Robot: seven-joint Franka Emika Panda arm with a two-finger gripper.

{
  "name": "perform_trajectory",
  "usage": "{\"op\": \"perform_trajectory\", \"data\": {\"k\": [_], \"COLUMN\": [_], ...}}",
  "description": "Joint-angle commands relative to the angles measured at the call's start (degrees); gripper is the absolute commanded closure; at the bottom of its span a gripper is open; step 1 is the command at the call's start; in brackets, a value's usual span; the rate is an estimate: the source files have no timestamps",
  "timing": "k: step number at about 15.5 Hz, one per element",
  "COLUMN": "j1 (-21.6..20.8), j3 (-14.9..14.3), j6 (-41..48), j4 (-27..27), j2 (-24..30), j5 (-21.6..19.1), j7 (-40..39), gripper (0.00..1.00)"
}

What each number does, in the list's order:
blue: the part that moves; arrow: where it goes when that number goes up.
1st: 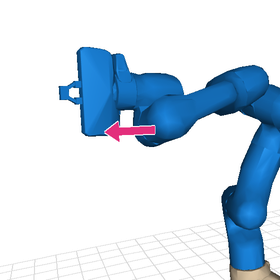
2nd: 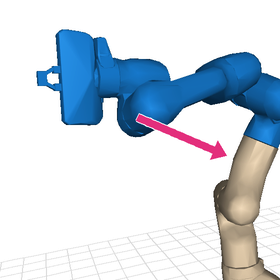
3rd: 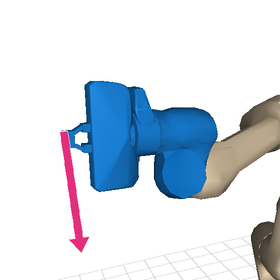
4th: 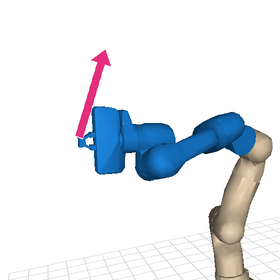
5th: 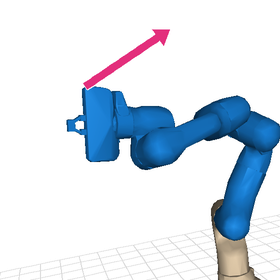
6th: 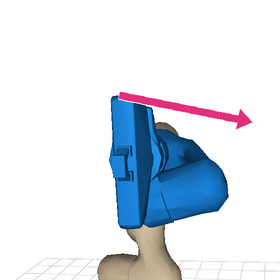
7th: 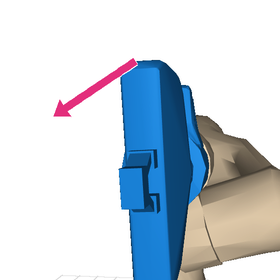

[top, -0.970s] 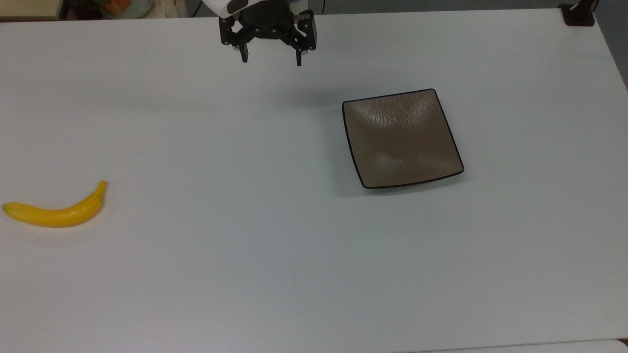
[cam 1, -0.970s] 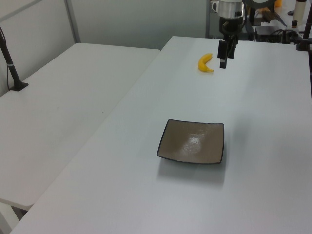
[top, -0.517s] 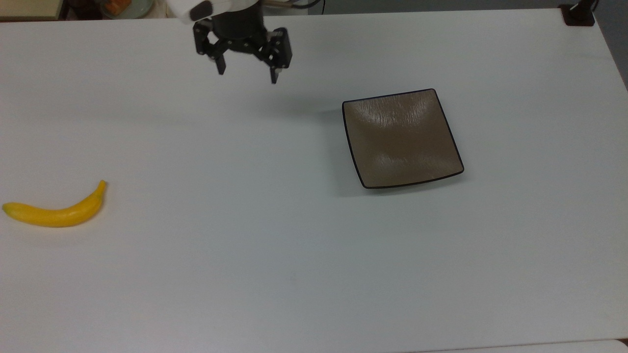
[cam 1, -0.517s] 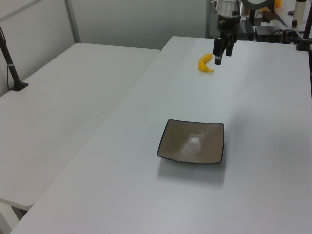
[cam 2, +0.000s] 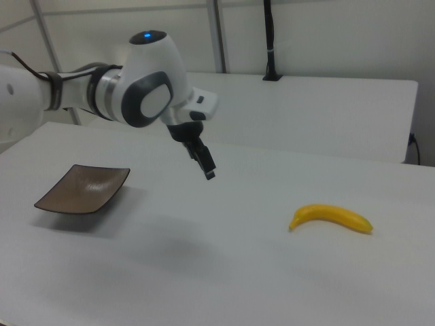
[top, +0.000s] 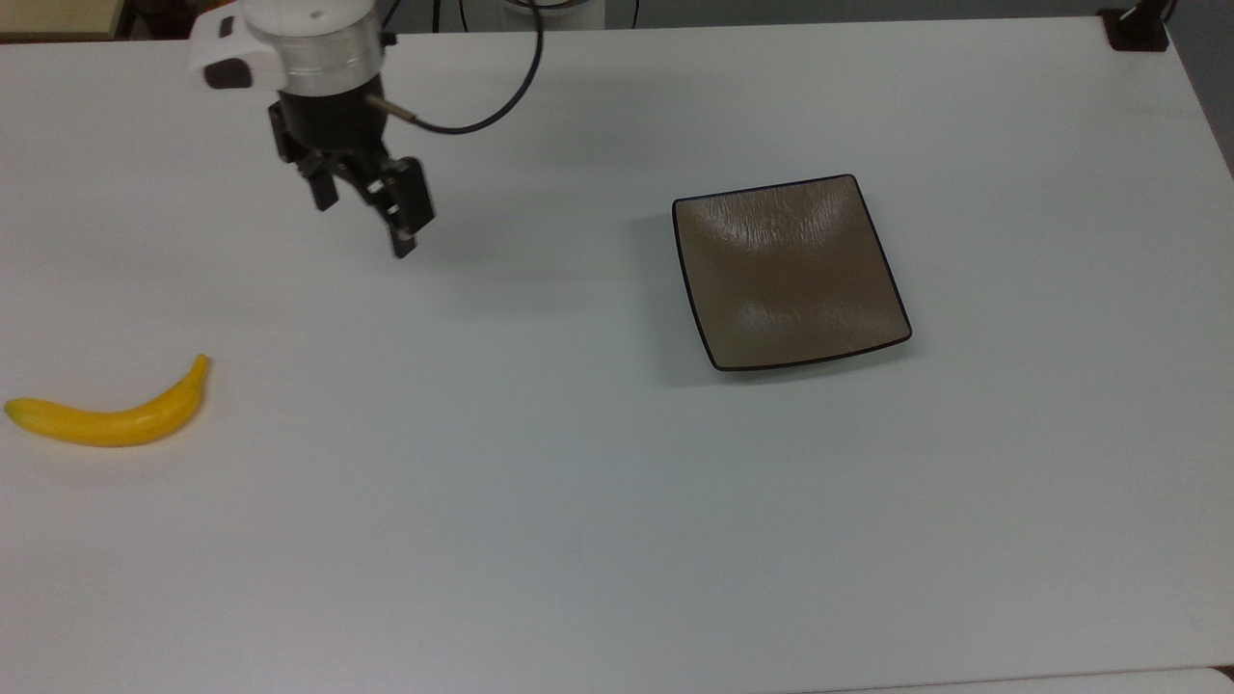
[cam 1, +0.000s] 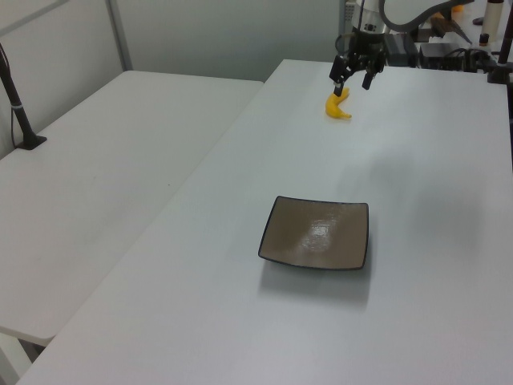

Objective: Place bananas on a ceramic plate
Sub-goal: 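Move the open gripper over to the yellow banana, then lower the gripper onto the banana and close it around the middle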

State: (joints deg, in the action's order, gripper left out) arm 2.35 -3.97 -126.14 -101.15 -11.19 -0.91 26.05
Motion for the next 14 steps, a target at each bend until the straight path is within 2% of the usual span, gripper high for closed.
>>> {"op": "perform_trajectory", "data": {"k": [1, 7, 9, 14], "j1": [0.8, 1.0, 1.2, 6.1], "j3": [-2.3, -7.5, -10.2, -11.1], "j6": [-7.6, -14.9, -14.9, -15.5], "j4": [1.5, 3.1, 7.4, 19.7], "j2": [-3.7, -8.0, -12.1, -24.4], "j5": [-0.1, -0.1, -0.3, -0.2], "j7": [8.8, 15.4, 17.1, 19.2], "gripper": [0.0, 0.0, 0.0, 0.0]}}
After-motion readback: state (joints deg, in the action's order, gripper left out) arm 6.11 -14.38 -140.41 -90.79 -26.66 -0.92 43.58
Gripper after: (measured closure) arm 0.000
